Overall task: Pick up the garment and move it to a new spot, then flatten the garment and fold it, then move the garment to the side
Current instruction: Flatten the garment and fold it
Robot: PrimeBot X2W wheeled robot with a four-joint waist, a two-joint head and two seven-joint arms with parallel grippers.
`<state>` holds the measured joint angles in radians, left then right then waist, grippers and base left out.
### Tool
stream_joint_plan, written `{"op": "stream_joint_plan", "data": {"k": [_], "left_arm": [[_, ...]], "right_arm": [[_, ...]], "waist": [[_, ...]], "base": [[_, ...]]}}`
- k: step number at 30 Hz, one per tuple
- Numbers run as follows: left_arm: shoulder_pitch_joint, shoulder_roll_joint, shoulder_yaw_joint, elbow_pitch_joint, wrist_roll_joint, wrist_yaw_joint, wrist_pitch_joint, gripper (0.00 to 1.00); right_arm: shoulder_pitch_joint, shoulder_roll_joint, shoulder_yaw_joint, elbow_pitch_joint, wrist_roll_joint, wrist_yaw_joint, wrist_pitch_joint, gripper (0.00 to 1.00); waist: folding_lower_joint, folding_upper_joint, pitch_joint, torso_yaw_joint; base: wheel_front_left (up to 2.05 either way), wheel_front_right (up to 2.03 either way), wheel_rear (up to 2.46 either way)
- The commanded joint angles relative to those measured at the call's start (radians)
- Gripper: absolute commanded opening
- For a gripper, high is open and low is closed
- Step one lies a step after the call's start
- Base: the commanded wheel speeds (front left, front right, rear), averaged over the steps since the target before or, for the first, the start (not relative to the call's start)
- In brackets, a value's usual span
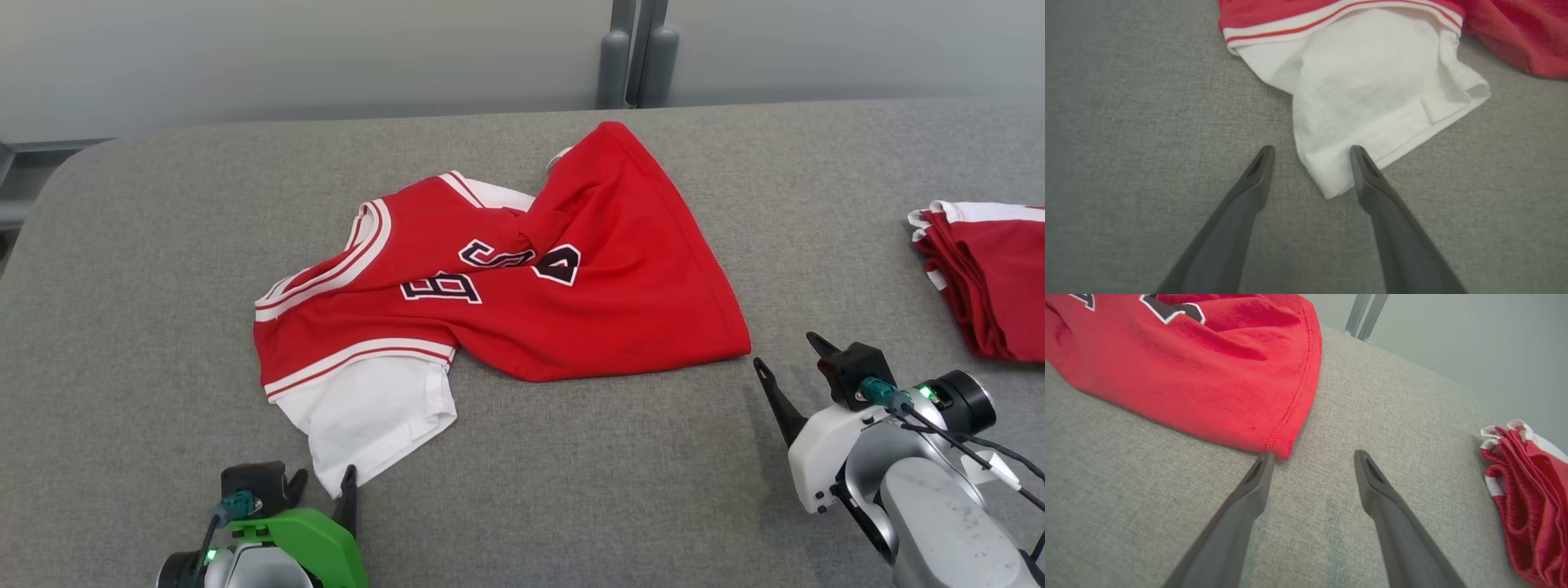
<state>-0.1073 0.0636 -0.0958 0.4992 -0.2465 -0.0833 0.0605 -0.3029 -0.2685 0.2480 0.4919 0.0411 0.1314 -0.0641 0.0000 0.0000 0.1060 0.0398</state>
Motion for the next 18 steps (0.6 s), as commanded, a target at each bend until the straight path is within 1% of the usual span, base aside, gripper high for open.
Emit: {"op": "stream_joint_plan", "data": {"k": [1,2,3,4,9,18], "left_arm": [[-0.02,0.003,-0.005,0.005,-0.005,0.0,0.006,0.49],[-0.023,0.003,-0.008,0.007,-0.006,-0.002,0.003,0.42],[-0.024,0.002,-0.015,0.01,-0.007,-0.004,0.004,0.29],[-0.023,0.001,-0.021,0.011,-0.008,-0.005,0.003,0.0],[-0.022,-0.003,-0.049,0.014,-0.018,-0.013,0.01,0.0],[-0.038,0.002,-0.058,0.008,-0.026,-0.008,-0.006,0.0]], "right_arm": [[-0.02,-0.007,0.008,0.019,0.004,-0.002,-0.007,1.0],[-0.029,-0.008,0.013,0.034,0.003,-0.002,-0.007,1.0],[-0.038,-0.008,0.02,0.049,0.003,-0.002,-0.011,1.0],[-0.046,-0.008,0.025,0.066,0.005,-0.002,-0.011,1.0],[-0.083,-0.007,0.048,0.138,0.004,-0.002,-0.042,1.0],[-0.155,-0.004,0.109,0.249,-0.016,-0.002,-0.105,1.0]], "waist": [[0.0,0.0,0.025,0.004],[0.0,0.0,0.03,0.005],[0.0,0.0,0.034,0.007],[0.0,0.0,0.038,0.009],[0.0,0.0,0.052,0.025],[0.0,0.0,0.076,0.046]], "base": [[0.0,0.0,0.0],[0.0,0.0,0.0],[0.0,0.0,0.0],[0.0,0.0,0.0],[0.0,0.0,0.0],[0.0,0.0,0.0]]}}
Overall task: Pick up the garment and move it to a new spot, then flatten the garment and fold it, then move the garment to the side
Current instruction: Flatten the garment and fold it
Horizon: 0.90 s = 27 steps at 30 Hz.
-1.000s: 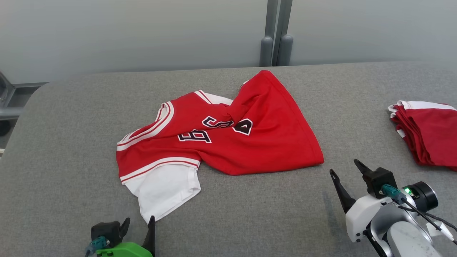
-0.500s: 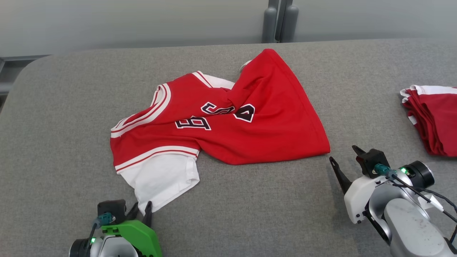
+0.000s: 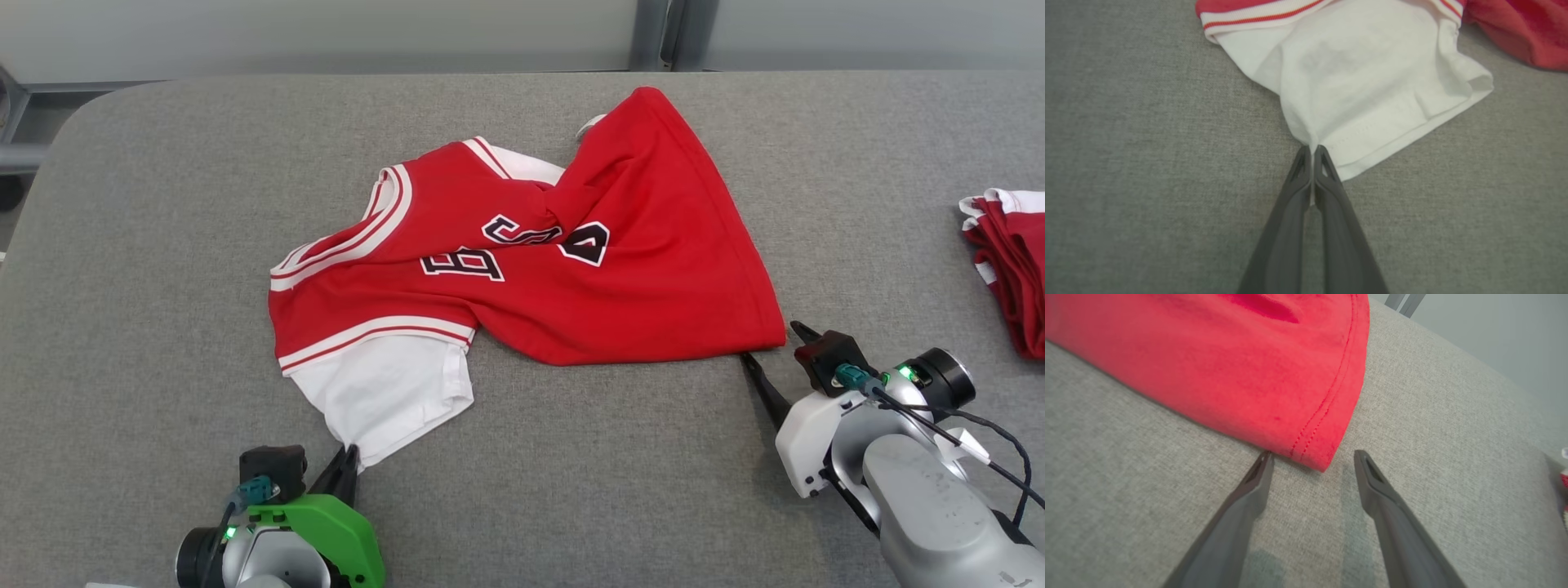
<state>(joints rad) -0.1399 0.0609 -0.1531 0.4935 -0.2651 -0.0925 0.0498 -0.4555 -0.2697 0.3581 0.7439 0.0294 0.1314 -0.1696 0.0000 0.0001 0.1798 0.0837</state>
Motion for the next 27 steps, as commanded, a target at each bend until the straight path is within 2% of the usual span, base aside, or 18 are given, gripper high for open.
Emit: {"op": "stream_joint_plan", "data": {"k": [1,6,7,8,10,11,18,27], "left_arm": [[-0.007,0.007,-0.001,0.012,-0.008,0.001,0.001,0.0],[-0.011,0.009,-0.003,0.014,-0.014,0.003,-0.006,0.0],[-0.011,0.009,-0.003,0.015,-0.015,0.004,-0.008,0.0],[-0.01,0.009,-0.003,0.016,-0.018,0.005,-0.011,0.0],[-0.009,0.009,-0.003,0.018,-0.017,0.007,-0.017,0.0],[-0.009,0.009,-0.003,0.017,-0.02,0.007,-0.021,0.0],[-0.018,0.007,0.008,-0.031,-0.045,-0.001,-0.097,0.0],[-0.021,-0.001,0.041,-0.232,-0.151,-0.011,-0.19,0.0]], "right_arm": [[-0.009,-0.003,0.003,0.007,-0.009,-0.002,-0.008,1.0],[-0.033,0.002,0.038,0.058,-0.011,-0.001,-0.027,0.99],[-0.034,0.002,0.043,0.066,-0.007,-0.001,-0.03,0.83],[-0.034,0.002,0.048,0.075,-0.004,-0.001,-0.033,0.49],[-0.033,-0.001,0.055,0.092,0.004,-0.002,-0.038,0.2],[-0.033,-0.003,0.059,0.101,0.006,-0.002,-0.038,0.0],[-0.026,0.005,0.077,0.115,0.052,-0.002,-0.055,0.0],[-0.012,-0.028,0.051,-0.01,0.183,-0.002,-0.069,0.0]], "waist": [[0.0,-0.0001,0.003,0.003],[0.0,-0.0001,0.008,0.007],[0.0,-0.0001,0.008,0.008],[0.0,-0.0001,0.006,0.007],[0.0,-0.0001,0.004,0.006],[0.0,-0.0001,0.002,0.005],[0.0,-0.0001,-0.019,-0.005],[0.0,-0.0001,-0.061,-0.018]], "base": [[0.0,0.0,0.0],[0.0,0.0,0.0],[0.0,0.0,0.0],[0.0,0.0,0.0],[0.0,0.0,0.0],[0.0,0.0,0.0],[0.0,0.0,0.0],[0.0,0.0,0.0]]}}
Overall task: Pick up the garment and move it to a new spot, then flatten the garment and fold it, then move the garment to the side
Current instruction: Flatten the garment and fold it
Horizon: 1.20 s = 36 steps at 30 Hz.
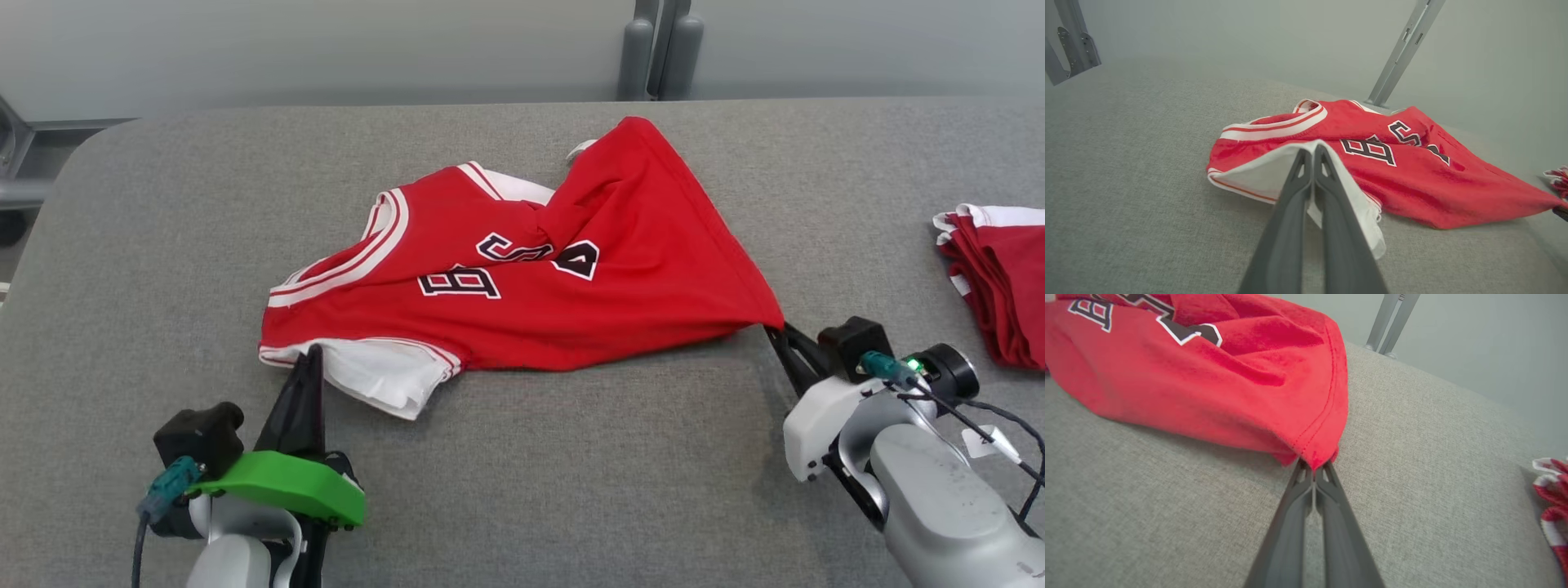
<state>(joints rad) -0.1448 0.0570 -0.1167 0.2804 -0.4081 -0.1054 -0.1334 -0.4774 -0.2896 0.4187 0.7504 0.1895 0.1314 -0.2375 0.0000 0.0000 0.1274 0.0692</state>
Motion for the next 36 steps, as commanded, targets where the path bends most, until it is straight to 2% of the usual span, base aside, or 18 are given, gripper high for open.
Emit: {"op": "stream_joint_plan", "data": {"k": [1,6,11,18,22,27,32,36], "left_arm": [[-0.018,0.002,0.007,-0.046,-0.013,0.007,-0.014,0.0],[-0.043,-0.001,0.015,-0.161,-0.035,0.026,-0.028,0.0],[-0.111,-0.002,0.021,-0.214,-0.09,0.036,0.004,0.0],[-0.395,0.038,0.046,-0.17,-0.163,0.016,0.119,0.0],[-0.62,0.095,0.05,-0.093,-0.189,0.0,0.196,0.0],[-0.886,0.11,0.081,-0.029,-0.246,-0.006,0.234,0.0],[-1.135,0.127,0.114,0.007,-0.259,0.014,0.228,0.0],[-1.298,0.117,0.149,0.04,-0.277,0.02,0.168,0.0]], "right_arm": [[0.012,-0.012,-0.018,-0.036,0.042,-0.002,0.004,0.0],[0.01,-0.04,-0.056,-0.143,0.134,-0.002,0.057,0.0],[-0.033,-0.061,-0.066,-0.238,0.21,-0.002,0.131,0.0],[-0.218,-0.045,-0.075,-0.339,0.366,-0.001,0.307,0.0],[-0.392,-0.033,-0.065,-0.323,0.383,-0.001,0.372,0.0],[-0.619,-0.027,-0.072,-0.258,0.355,-0.001,0.385,0.0],[-0.856,0.007,-0.134,-0.165,0.28,-0.001,0.327,0.0],[-1.011,0.036,-0.199,-0.081,0.192,-0.001,0.242,0.0]], "waist": [[0.0,0.0,-0.012,-0.005],[0.0,0.0,-0.019,-0.009],[0.0,0.0,-0.001,-0.015],[0.0,0.0,0.126,-0.05],[0.0,0.0,0.238,-0.082],[0.0,0.0,0.373,-0.107],[0.0,0.0,0.502,-0.134],[0.0,0.0,0.546,-0.14]], "base": [[0.0,0.0,0.0],[0.0,0.0,0.0],[0.0,0.0,0.0],[0.0,0.0,0.0],[0.0,0.0,0.0],[0.0,0.0,0.0],[0.0,0.0,0.0],[0.0,0.0,0.0]]}}
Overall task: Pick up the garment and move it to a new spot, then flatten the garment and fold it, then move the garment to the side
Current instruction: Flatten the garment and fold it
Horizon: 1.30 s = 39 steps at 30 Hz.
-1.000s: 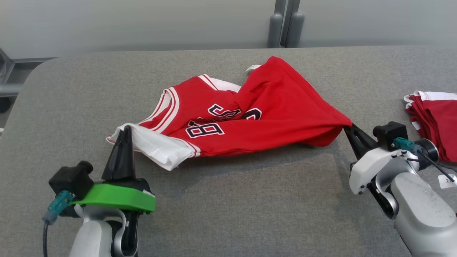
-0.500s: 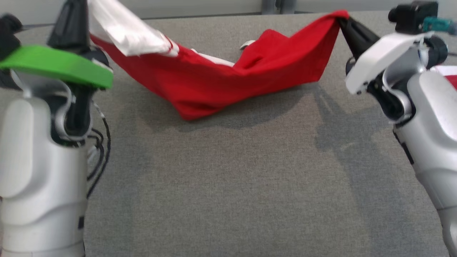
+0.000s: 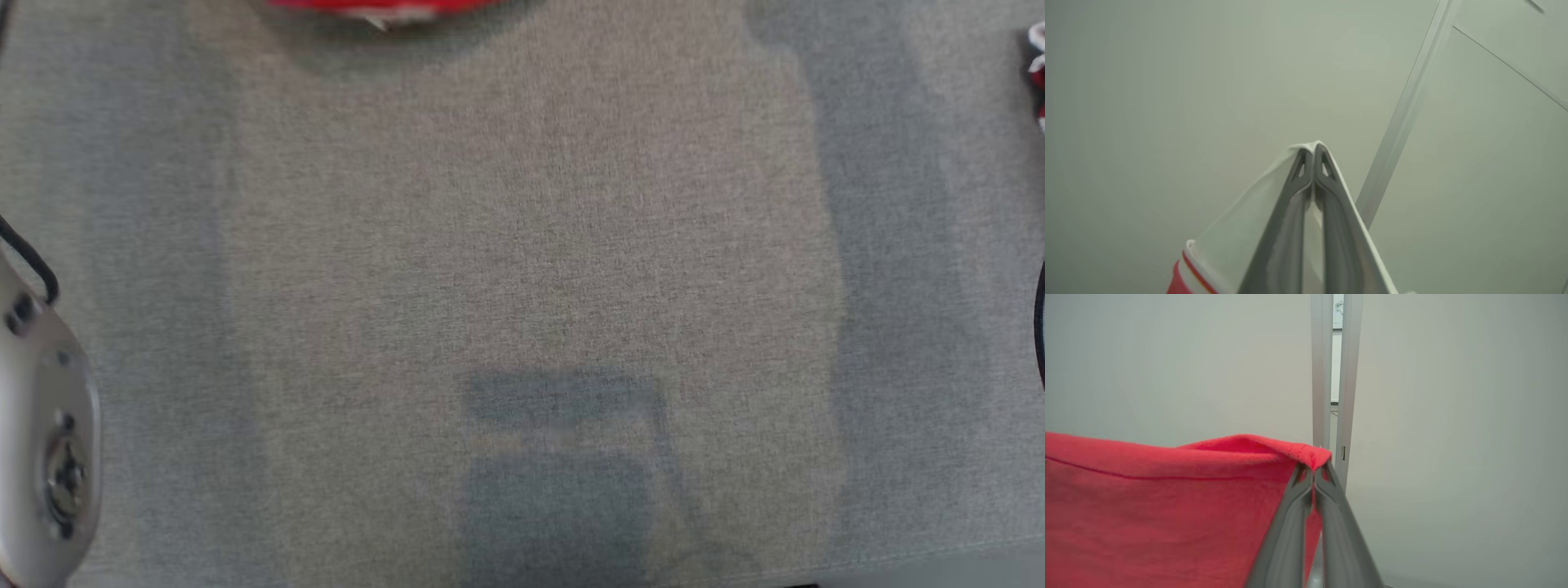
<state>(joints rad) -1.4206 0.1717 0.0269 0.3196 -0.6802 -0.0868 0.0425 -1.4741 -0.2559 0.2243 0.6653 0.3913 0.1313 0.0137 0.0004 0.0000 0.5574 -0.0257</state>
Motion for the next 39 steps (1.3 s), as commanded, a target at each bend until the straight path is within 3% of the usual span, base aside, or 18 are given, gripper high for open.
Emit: {"op": "stream_joint_plan", "data": {"k": [1,8,13,19,24,30,34,39], "left_arm": [[-0.057,-0.003,0.012,0.01,-0.009,-0.001,-0.027,0.0],[-0.241,-0.027,0.036,0.073,-0.014,-0.017,-0.192,0.0],[-0.294,-0.029,0.021,0.072,-0.021,-0.037,-0.278,0.0],[-0.245,-0.035,-0.012,0.057,-0.046,-0.044,-0.298,0.0],[-0.111,-0.005,-0.111,0.043,-0.078,-0.045,-0.3,0.0],[0.112,0.024,-0.153,0.006,-0.144,-0.045,-0.29,0.0],[0.266,0.025,-0.148,-0.024,-0.197,-0.039,-0.254,0.0],[0.481,0.017,-0.147,-0.083,-0.246,0.011,-0.194,0.0]], "right_arm": [[-0.049,0.01,-0.028,0.027,-0.029,-0.001,-0.032,0.0],[-0.23,0.044,-0.196,0.15,-0.196,-0.001,-0.198,0.0],[-0.294,0.065,-0.3,0.153,-0.304,-0.001,-0.268,0.0],[-0.255,0.098,-0.319,0.155,-0.37,-0.001,-0.278,0.0],[-0.177,0.099,-0.198,0.192,-0.374,-0.001,-0.278,0.0],[-0.045,0.058,0.004,0.209,-0.255,-0.001,-0.254,0.0],[0.071,-0.011,0.153,0.157,-0.101,-0.002,-0.133,0.0],[0.256,-0.116,0.282,0.001,0.103,-0.001,0.088,0.0]], "waist": [[-0.0004,0.0,0.121,-0.045],[-0.0004,0.0,0.129,-0.027],[-0.0004,0.0,0.118,-0.015],[-0.0004,0.0,0.128,-0.004],[-0.0004,0.0,0.127,0.008],[-0.0004,0.0,0.065,0.022],[-0.0004,0.0,-0.009,0.037],[-0.0004,0.0,-0.103,0.044]], "base": [[0.0,0.0,0.0],[0.0,0.0,0.0],[0.0,0.0,0.0],[0.0,0.0,0.0],[0.0,0.0,0.0],[0.0,0.0,0.0],[0.0,0.0,0.0],[0.0,0.0,0.0]]}}
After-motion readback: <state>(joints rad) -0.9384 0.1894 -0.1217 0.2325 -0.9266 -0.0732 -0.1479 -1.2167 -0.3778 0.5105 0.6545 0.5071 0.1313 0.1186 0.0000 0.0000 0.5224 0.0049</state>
